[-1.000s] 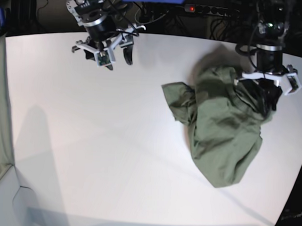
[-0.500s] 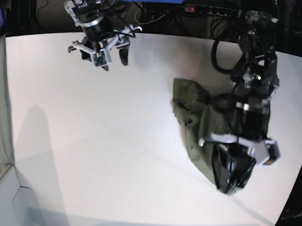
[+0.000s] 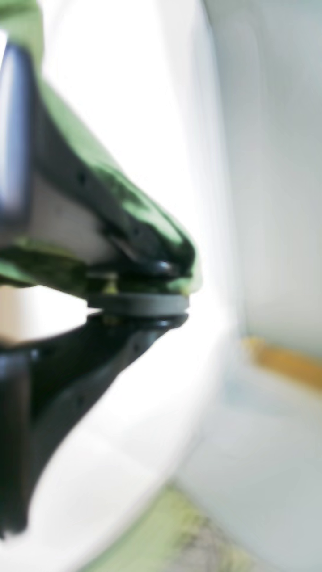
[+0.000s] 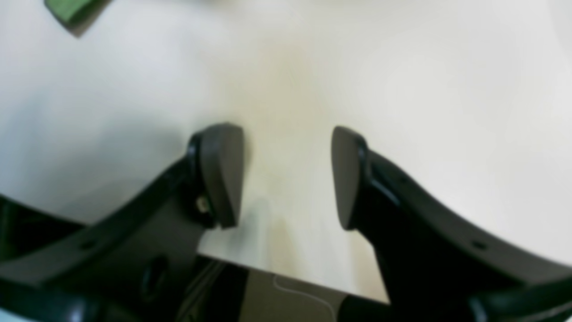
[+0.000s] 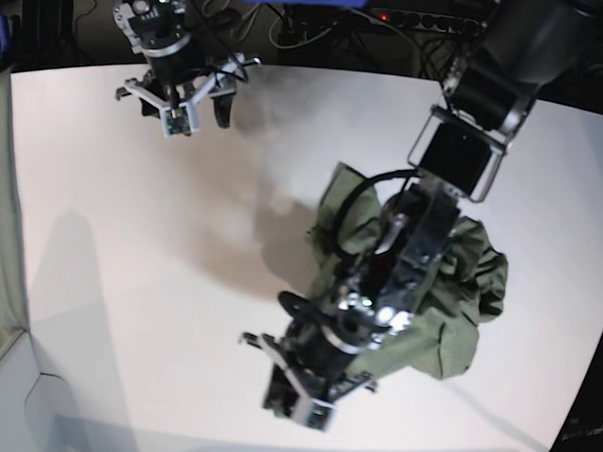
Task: Layout the t-shirt on the table in an organized manner, then fold the t-shirt properly
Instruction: 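Grasp the t-shirt with the left gripper and drag it outward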
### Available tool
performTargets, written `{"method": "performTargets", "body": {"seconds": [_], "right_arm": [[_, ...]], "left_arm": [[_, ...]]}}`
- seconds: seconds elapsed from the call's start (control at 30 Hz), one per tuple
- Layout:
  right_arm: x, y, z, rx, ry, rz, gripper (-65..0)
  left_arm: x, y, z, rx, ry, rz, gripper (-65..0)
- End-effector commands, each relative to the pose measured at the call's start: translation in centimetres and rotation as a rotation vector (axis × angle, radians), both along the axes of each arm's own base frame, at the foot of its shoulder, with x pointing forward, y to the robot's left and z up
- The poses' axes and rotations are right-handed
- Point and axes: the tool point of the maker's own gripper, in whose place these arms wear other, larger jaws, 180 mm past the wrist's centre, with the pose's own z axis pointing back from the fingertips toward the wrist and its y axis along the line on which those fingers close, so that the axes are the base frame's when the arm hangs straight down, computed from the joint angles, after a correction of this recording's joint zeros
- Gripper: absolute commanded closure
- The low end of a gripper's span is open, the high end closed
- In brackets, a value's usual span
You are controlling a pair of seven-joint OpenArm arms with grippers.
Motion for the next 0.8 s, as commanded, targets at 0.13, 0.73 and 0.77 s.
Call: {"method": "performTargets", "body": {"seconds": [0.13,0.73,0.77], "right_arm": [[0.4,0.4,0.5,0.017,-0.027,-0.009,-32.1],[0.4,0.7,0.5,0.03,-0.026,-0.014,-32.1],[0.4,0.8,0.5,0.032,-0.027,-0.012,-32.1]], "left_arm": [[1.2,-5.9,-2.4,0.008,0.112,-0.047,-38.6],[-8.5,10.1,-2.7,-0.057,-0.056,0.136,-62.4],[-9.1,11.3,-2.5,-0.064,-0.06,0.165,-62.4]]}}
